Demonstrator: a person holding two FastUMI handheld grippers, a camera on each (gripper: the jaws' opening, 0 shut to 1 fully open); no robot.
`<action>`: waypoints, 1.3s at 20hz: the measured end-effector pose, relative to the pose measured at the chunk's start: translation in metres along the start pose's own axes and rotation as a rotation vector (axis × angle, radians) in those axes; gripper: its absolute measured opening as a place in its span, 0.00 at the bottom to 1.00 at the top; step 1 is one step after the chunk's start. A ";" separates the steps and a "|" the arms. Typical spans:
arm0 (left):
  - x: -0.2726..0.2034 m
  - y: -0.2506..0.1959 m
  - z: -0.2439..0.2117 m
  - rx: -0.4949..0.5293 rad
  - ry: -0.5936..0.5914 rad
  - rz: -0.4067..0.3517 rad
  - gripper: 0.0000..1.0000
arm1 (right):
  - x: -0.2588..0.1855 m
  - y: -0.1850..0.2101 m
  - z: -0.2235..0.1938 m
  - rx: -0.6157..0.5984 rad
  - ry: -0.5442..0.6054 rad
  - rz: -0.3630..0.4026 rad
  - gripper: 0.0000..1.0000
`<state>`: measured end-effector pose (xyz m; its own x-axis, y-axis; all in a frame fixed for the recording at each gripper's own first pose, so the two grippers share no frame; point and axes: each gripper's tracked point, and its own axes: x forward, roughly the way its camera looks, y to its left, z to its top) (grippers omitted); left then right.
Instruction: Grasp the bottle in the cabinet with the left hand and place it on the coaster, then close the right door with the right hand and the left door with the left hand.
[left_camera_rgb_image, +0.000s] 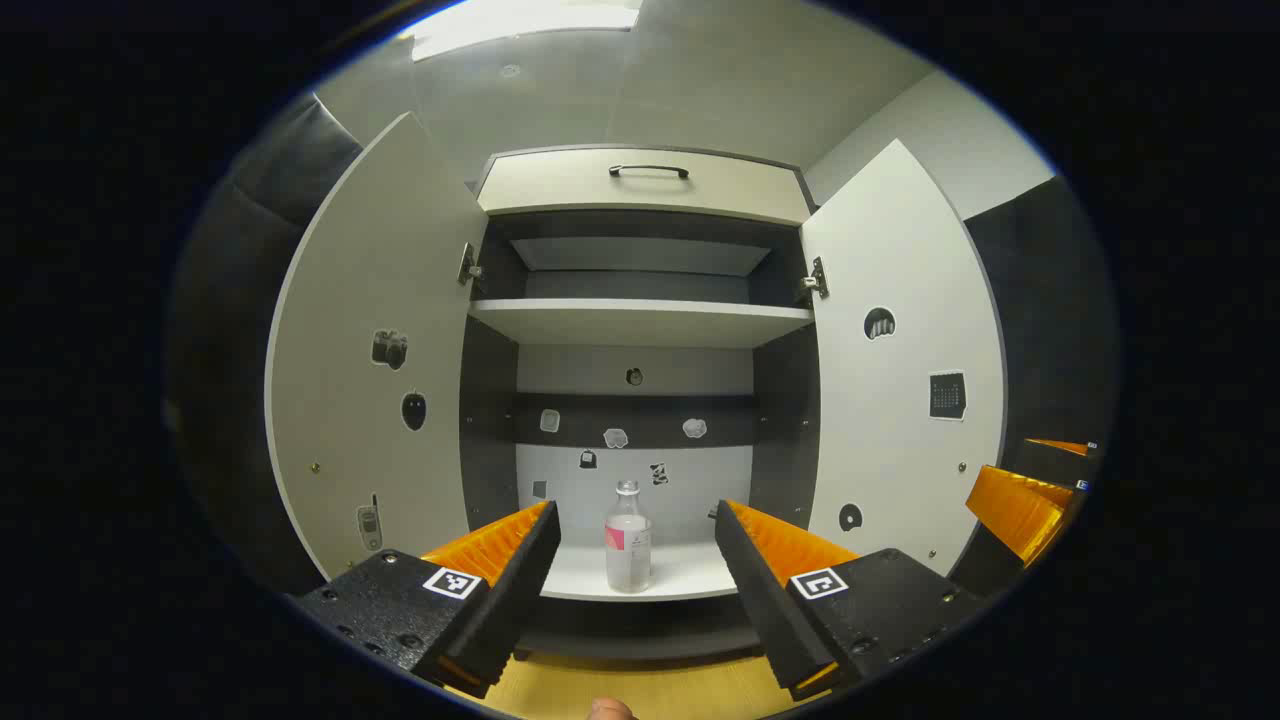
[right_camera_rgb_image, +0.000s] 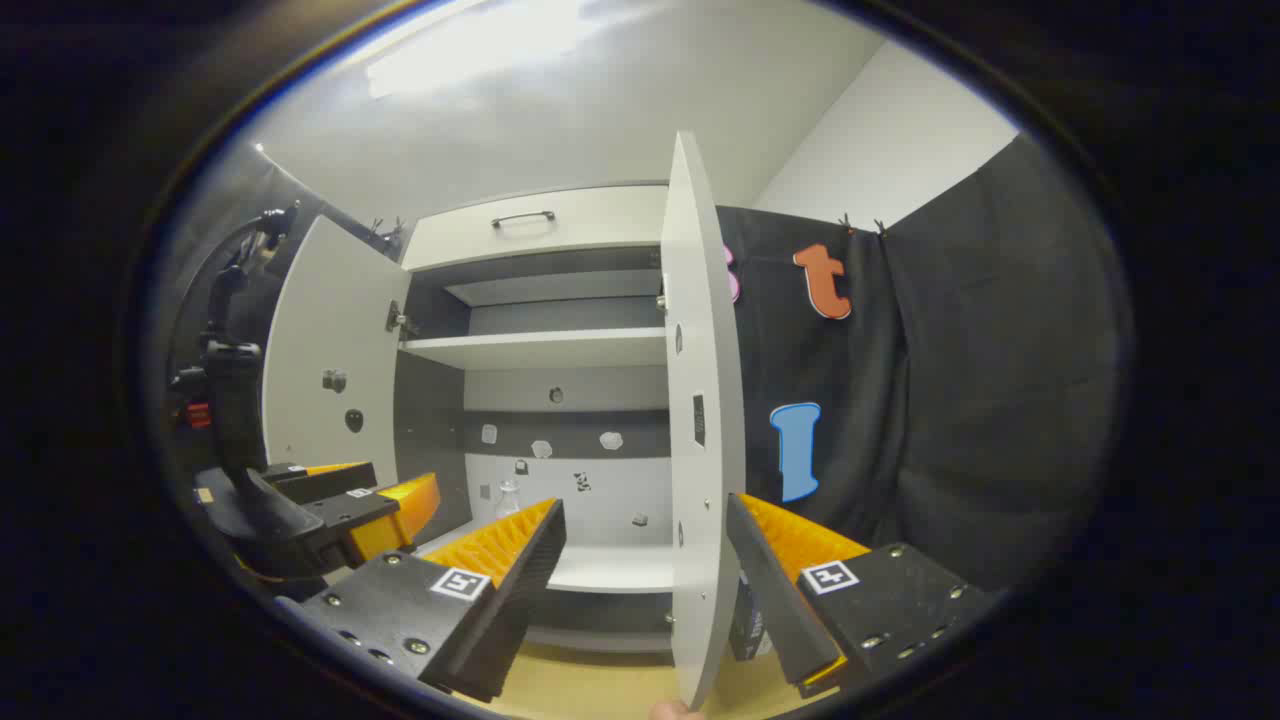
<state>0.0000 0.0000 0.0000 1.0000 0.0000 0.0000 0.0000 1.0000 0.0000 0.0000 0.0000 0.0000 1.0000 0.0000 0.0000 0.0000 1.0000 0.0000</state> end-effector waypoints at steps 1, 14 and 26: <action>0.000 0.000 0.000 0.000 0.001 -0.001 0.96 | 0.000 0.001 0.001 0.001 -0.002 0.002 0.94; -0.001 0.002 0.004 0.002 -0.012 0.033 0.97 | -0.003 0.015 0.006 -0.017 -0.019 0.035 0.97; -0.002 0.004 0.002 0.019 0.007 0.047 0.96 | 0.006 0.038 0.003 -0.016 -0.033 0.099 0.97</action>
<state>-0.0017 0.0044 0.0024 0.9989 0.0467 -0.0067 -0.0465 0.9987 0.0188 0.0062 0.0378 0.0035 0.9945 0.0995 0.0319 -0.0990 0.9949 -0.0177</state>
